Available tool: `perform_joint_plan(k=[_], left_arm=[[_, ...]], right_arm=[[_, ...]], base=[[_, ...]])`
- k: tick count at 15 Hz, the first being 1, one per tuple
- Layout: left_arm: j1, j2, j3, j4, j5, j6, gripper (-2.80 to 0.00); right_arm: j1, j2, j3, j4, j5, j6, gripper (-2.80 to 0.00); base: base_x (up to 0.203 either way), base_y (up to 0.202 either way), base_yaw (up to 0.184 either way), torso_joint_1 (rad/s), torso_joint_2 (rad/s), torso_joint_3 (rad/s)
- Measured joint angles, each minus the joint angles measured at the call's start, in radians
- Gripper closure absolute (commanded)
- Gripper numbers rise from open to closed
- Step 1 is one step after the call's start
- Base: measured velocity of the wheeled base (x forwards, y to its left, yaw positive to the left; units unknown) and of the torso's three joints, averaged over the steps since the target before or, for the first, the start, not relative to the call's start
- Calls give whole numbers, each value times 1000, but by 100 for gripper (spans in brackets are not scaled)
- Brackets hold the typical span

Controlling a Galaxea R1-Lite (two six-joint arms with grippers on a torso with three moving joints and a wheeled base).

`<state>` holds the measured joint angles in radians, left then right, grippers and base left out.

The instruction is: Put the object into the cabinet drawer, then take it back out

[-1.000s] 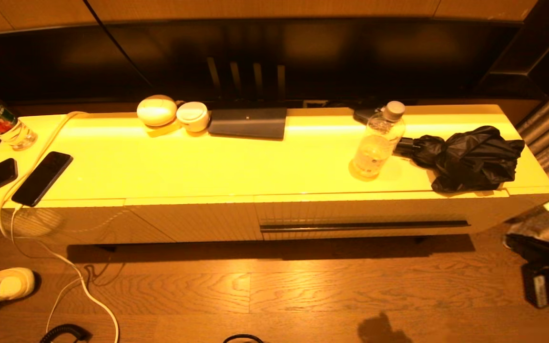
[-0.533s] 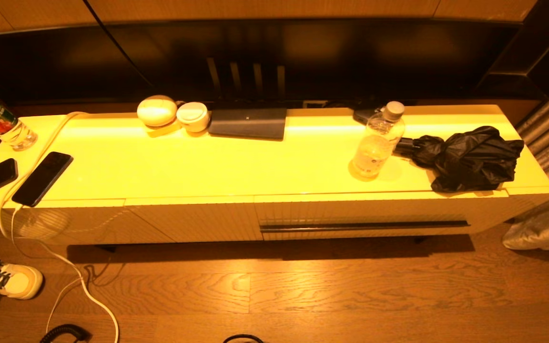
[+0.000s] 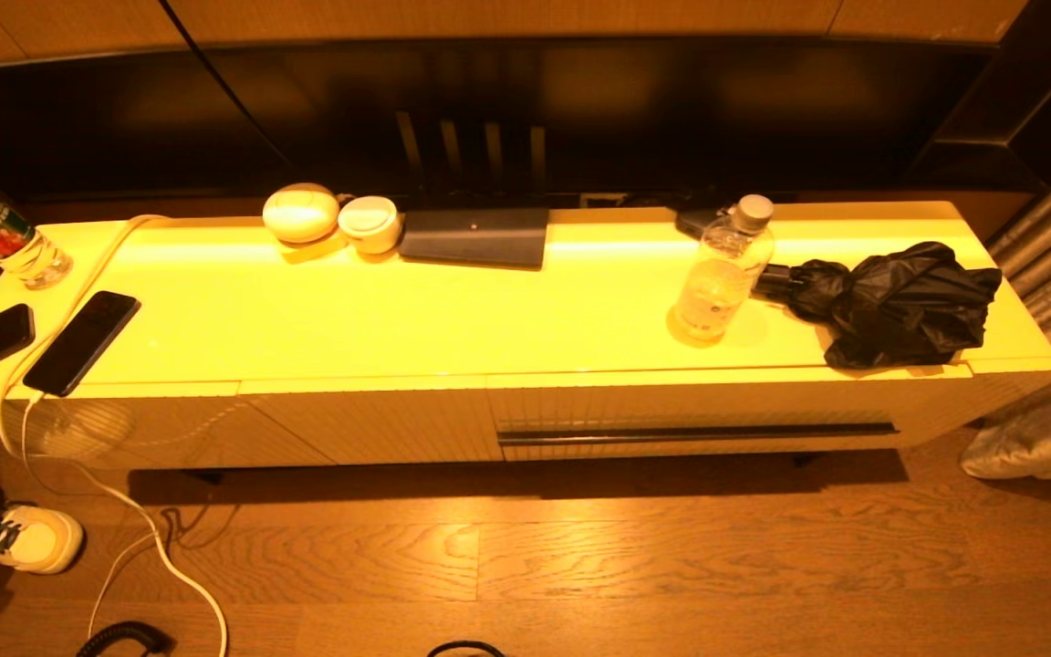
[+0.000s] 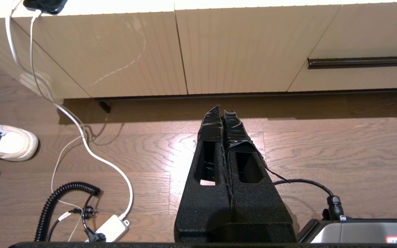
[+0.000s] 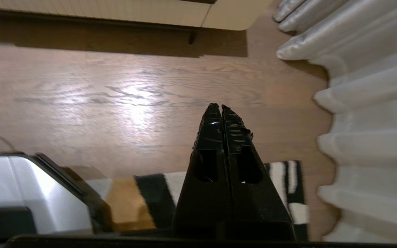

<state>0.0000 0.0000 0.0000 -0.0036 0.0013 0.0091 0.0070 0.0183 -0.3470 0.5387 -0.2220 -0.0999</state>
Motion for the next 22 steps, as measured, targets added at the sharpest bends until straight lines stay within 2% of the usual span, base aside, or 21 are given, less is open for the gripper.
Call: perform_joint_plan(k=[4,8,10,15,22], left_arm=[[0,0,0,-1,0,0,0],[0,0,0,0,0,0,0],[0,0,0,-1,0,0,0],[0,0,0,0,0,0,0],[0,0,0,0,0,0,0]], right_arm=[[-2,-20,146,-205,85,14,0],[-2,-22,315,-558,207,25,0],[-1,-22,338,-558,233,41,0],[-1,-22,346,-544,232,90,0],[-1,-22,347,-540,231,92,0]], base=[[0,0,0,0,0,0],[0,0,0,0,0,0],[0,0,0,0,0,0],[0,0,0,0,0,0],[0,0,0,0,0,0]])
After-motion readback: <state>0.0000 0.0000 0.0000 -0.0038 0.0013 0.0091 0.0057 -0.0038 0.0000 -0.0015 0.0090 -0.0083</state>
